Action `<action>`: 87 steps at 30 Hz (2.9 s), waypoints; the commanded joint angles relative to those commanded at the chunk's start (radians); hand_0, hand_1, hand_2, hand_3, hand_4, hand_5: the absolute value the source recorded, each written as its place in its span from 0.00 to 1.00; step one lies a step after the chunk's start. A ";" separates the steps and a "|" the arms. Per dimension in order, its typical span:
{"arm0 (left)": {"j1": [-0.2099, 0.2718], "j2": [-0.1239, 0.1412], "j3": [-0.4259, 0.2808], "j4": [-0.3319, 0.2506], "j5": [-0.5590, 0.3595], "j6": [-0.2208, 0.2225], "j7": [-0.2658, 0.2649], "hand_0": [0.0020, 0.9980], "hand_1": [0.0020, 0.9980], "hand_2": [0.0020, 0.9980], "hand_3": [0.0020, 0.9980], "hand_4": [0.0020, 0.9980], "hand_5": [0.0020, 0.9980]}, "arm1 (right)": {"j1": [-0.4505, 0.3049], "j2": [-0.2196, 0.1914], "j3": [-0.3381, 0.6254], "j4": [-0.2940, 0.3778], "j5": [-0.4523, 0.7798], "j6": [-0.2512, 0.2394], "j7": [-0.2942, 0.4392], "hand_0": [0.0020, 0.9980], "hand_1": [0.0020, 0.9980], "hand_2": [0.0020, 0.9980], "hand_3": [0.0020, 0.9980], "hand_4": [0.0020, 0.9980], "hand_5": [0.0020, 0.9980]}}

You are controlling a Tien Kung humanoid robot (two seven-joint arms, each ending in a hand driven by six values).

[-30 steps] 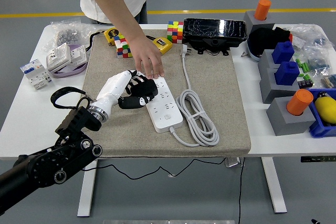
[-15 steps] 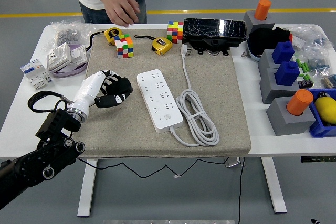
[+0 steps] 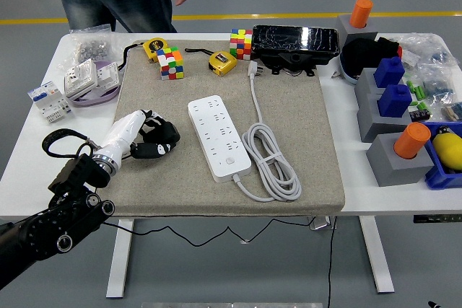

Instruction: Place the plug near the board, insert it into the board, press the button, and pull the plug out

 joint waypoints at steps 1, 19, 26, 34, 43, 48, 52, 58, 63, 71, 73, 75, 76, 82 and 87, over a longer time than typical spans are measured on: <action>0.002 0.002 -0.005 -0.007 -0.001 0.001 -0.003 0.77 0.83 0.81 0.87 1.00 0.39 | 0.000 0.000 0.000 0.000 0.000 0.000 0.000 0.54 0.64 0.66 0.56 0.90 0.42; 0.081 0.006 -0.168 -0.167 -0.387 0.087 -0.230 0.58 0.67 0.60 0.60 0.85 0.31 | -0.006 0.011 0.007 -0.003 -0.006 0.000 0.000 0.54 0.64 0.66 0.56 0.90 0.42; 0.077 0.011 -0.223 -0.174 -0.400 0.078 -0.221 0.58 0.64 0.57 0.58 0.79 0.29 | 0.002 0.011 0.015 -0.004 -0.008 -0.001 0.000 0.54 0.64 0.66 0.56 0.90 0.42; 0.082 0.003 -0.246 -0.149 -0.410 0.072 -0.219 0.58 0.64 0.57 0.59 0.79 0.30 | 0.002 0.013 0.012 -0.008 -0.004 -0.001 0.000 0.54 0.64 0.66 0.56 0.90 0.42; 0.089 -0.002 -0.274 -0.130 -0.427 0.067 -0.226 0.58 0.64 0.57 0.59 0.79 0.30 | 0.007 0.015 0.002 -0.014 0.004 0.000 0.000 0.54 0.64 0.66 0.56 0.90 0.42; 0.093 -0.005 -0.297 -0.136 -0.418 0.065 -0.224 0.58 0.63 0.57 0.59 0.79 0.30 | 0.012 0.013 0.001 -0.008 0.001 -0.001 0.001 0.54 0.64 0.66 0.56 0.90 0.42; 0.094 -0.002 -0.304 -0.138 -0.408 0.056 -0.210 0.58 0.63 0.57 0.59 0.78 0.30 | 0.012 0.013 -0.006 -0.012 0.003 0.000 0.000 0.54 0.64 0.66 0.56 0.90 0.42; 0.097 0.003 -0.310 -0.137 -0.402 0.051 -0.201 0.58 0.62 0.57 0.59 0.78 0.30 | 0.010 0.012 -0.011 -0.014 0.003 0.001 0.000 0.54 0.64 0.66 0.56 0.90 0.42; 0.093 0.006 -0.309 -0.139 -0.399 0.047 -0.196 0.58 0.62 0.57 0.59 0.78 0.30 | 0.012 0.010 -0.011 -0.013 0.002 0.001 0.000 0.54 0.64 0.66 0.56 0.90 0.42; 0.089 0.013 -0.304 -0.142 -0.396 0.042 -0.192 0.58 0.61 0.57 0.59 0.78 0.30 | 0.016 0.006 -0.016 -0.011 0.002 0.001 0.001 0.54 0.64 0.66 0.56 0.90 0.42; 0.088 0.014 -0.304 -0.141 -0.396 0.042 -0.192 0.58 0.61 0.57 0.59 0.78 0.30 | 0.016 0.005 -0.019 -0.011 0.003 0.001 0.001 0.54 0.64 0.66 0.56 0.90 0.42; 0.087 0.015 -0.303 -0.141 -0.396 0.042 -0.192 0.58 0.61 0.57 0.59 0.78 0.30 | 0.016 0.004 -0.020 -0.012 0.003 0.001 0.001 0.54 0.64 0.66 0.56 0.90 0.42; 0.087 0.015 -0.304 -0.141 -0.395 0.041 -0.192 0.58 0.61 0.57 0.59 0.78 0.30 | 0.017 0.003 -0.021 -0.012 0.003 0.001 0.000 0.54 0.64 0.66 0.56 0.90 0.42; 0.084 0.020 -0.306 -0.141 -0.395 0.040 -0.190 0.58 0.61 0.57 0.59 0.78 0.30 | 0.020 0.001 -0.028 -0.012 0.002 0.001 0.000 0.54 0.64 0.66 0.56 0.90 0.42; 0.079 0.024 -0.298 -0.141 -0.395 0.038 -0.188 0.58 0.60 0.57 0.59 0.78 0.30 | 0.025 -0.001 -0.030 -0.014 0.003 0.001 0.000 0.54 0.64 0.66 0.56 0.90 0.42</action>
